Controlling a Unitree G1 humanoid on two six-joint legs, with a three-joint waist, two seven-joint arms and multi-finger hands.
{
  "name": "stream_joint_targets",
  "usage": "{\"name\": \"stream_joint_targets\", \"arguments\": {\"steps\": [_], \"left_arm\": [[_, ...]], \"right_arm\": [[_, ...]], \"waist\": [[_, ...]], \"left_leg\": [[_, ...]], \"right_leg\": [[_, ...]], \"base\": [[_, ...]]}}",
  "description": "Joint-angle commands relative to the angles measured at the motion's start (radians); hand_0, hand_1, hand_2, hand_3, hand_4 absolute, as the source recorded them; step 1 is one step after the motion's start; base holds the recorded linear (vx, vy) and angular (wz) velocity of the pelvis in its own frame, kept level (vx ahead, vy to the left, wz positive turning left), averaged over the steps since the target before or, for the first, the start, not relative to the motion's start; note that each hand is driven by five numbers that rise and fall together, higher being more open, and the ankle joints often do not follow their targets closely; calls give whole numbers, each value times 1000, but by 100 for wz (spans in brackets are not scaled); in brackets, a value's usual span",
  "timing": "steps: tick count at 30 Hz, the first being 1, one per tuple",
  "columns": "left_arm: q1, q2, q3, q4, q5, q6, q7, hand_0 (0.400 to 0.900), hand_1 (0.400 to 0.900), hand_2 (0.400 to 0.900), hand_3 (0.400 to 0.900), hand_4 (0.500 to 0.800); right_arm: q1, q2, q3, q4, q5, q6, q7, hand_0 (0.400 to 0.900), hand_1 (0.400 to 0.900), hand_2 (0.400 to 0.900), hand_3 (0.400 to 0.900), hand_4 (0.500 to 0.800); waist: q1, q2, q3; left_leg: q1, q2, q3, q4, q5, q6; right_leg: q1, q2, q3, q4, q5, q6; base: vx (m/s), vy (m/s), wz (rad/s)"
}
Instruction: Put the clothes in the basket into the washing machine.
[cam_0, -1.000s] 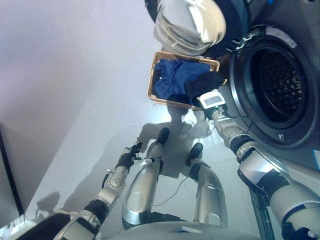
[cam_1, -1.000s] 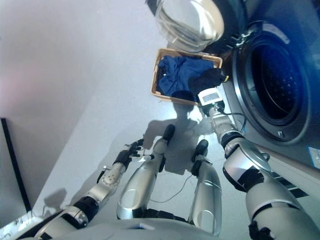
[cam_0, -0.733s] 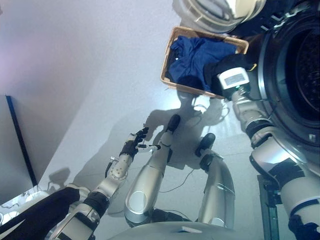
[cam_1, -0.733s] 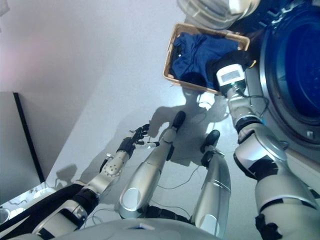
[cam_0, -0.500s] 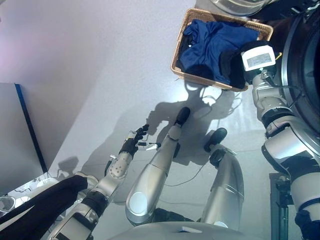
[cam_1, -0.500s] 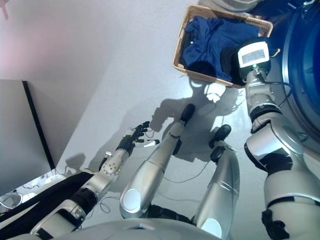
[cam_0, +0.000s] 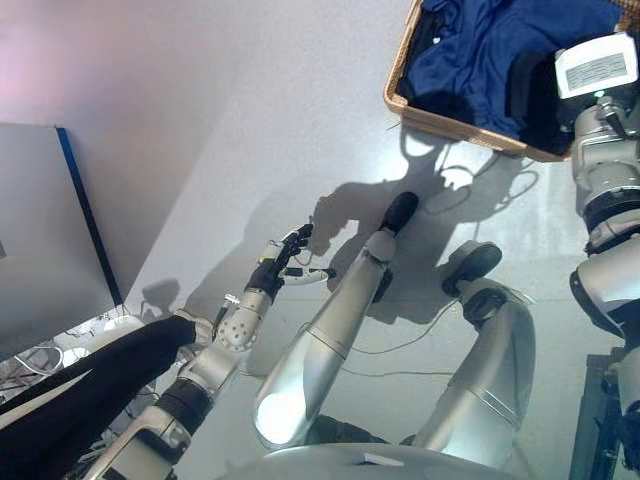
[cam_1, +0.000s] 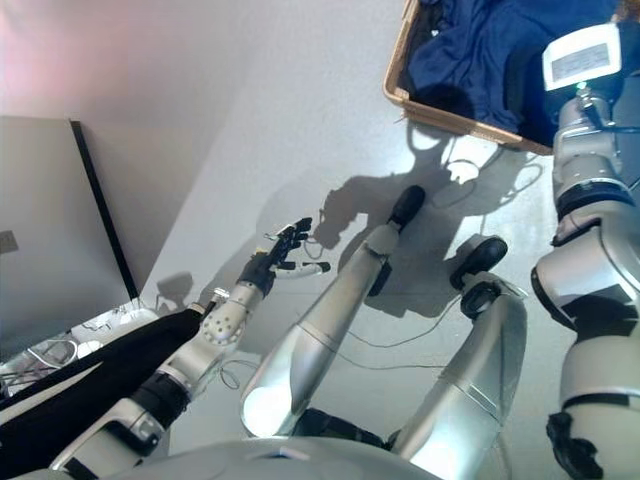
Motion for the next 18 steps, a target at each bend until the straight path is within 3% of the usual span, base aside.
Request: {"name": "stream_joint_targets", "arguments": {"steps": [1, 12, 13, 14, 15, 18], "left_arm": [[100, 20, 31, -76, -24, -64, 25, 900, 900, 900, 900, 800], [155, 44, 72, -163, -28, -69, 27, 900, 900, 900, 900, 800], [157, 46, 75, -168, -27, -69, 27, 900, 900, 900, 900, 800], [157, 49, 77, -173, -26, -70, 29, 900, 900, 900, 900, 800], [158, 51, 78, -177, -28, -71, 30, 900, 900, 900, 900, 800], [156, 57, 85, -183, -25, -71, 30, 900, 900, 900, 900, 800]], "right_arm": [[-73, -168, 101, -16, -28, 58, -43, 900, 900, 900, 900, 800], [-90, -207, 148, -14, -82, 62, 16, 900, 900, 900, 900, 800], [-85, -201, 147, -9, -84, 62, 24, 806, 806, 806, 806, 744], [-86, -199, 146, -9, -83, 64, 22, 627, 627, 627, 627, 636], [-82, -195, 152, -8, -89, 63, 26, 400, 400, 400, 400, 500], [-68, -187, 153, 5, -107, 70, 40, 400, 400, 400, 400, 500]], "waist": [[-2, 105, -54], [-15, 111, -51], [-15, 110, -49], [-14, 108, -49], [-11, 106, -50], [-8, 104, -55]], "left_leg": [[-82, -16, 37, 184, -202, 21], [-231, -35, 118, 428, -283, 23], [-236, -33, 121, 435, -284, 24], [-243, -32, 125, 441, -284, 25], [-246, -34, 120, 439, -281, 25], [-251, -36, 111, 426, -270, 20]], "right_leg": [[-59, 0, 75, 44, 35, 53], [-230, -25, 167, 279, -45, 25], [-236, -25, 169, 290, -47, 23], [-242, -24, 167, 292, -46, 22], [-249, -23, 164, 293, -45, 20], [-259, -25, 160, 291, -47, 17]], "base": [[-18, 32, 7], [-32, 23, 0], [-33, -15, 1], [0, 0, 0], [-27, -32, 2], [-34, -45, 5]]}}
